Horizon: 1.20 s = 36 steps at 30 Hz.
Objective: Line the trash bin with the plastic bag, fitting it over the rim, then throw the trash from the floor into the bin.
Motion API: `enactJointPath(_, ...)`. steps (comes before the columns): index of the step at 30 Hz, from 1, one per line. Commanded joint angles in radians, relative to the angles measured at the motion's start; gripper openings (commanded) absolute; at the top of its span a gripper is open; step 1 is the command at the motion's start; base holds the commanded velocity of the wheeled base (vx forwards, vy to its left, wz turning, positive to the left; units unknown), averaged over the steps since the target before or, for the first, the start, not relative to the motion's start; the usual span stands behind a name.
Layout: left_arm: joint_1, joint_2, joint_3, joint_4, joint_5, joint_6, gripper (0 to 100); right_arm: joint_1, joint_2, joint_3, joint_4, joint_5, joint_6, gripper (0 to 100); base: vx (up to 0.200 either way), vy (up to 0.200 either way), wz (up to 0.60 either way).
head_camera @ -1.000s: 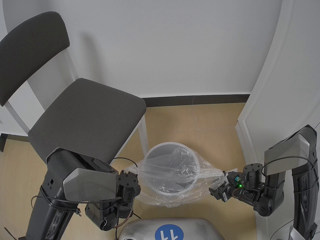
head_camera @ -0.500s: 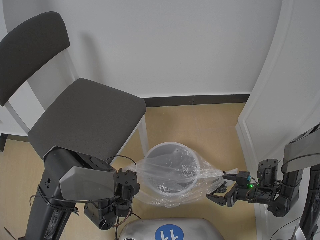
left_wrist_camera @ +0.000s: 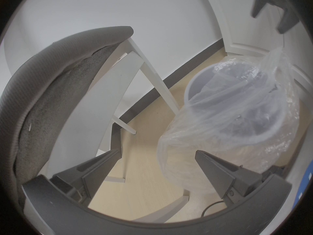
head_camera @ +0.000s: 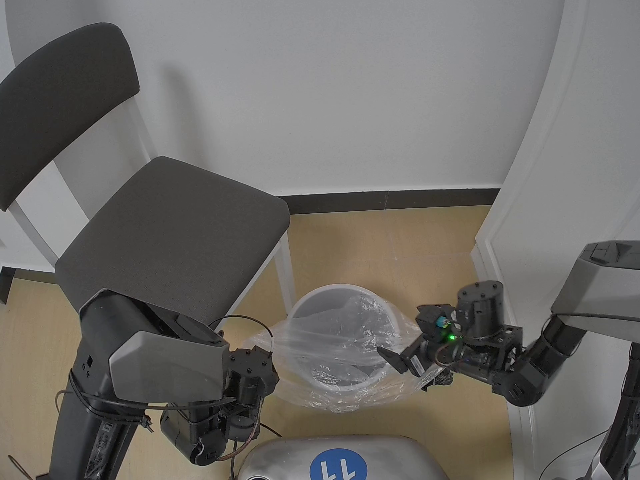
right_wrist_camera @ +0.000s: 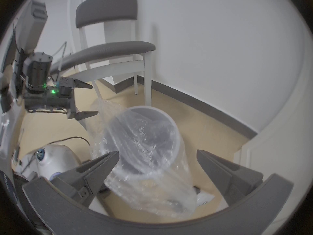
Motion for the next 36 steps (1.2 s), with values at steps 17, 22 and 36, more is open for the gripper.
enactJointPath(17,-0.216,-0.112,0.132,-0.003,-0.186,-0.119,100,0.121,0.174,-0.288,0.182,-0.178,-0.281,100,0.0,0.0,0.0)
enactJointPath(22,-0.215,-0.291,0.176,-0.001,-0.187,-0.114,100,0.123,0.206,-0.301,0.182,-0.177,-0.281,100,0.0,0.0,0.0)
enactJointPath(36,0.061,-0.735,0.175,0.002,-0.367,-0.064,100,0.176,0.342,-0.374,0.155,-0.187,-0.281,100,0.0,0.0,0.0)
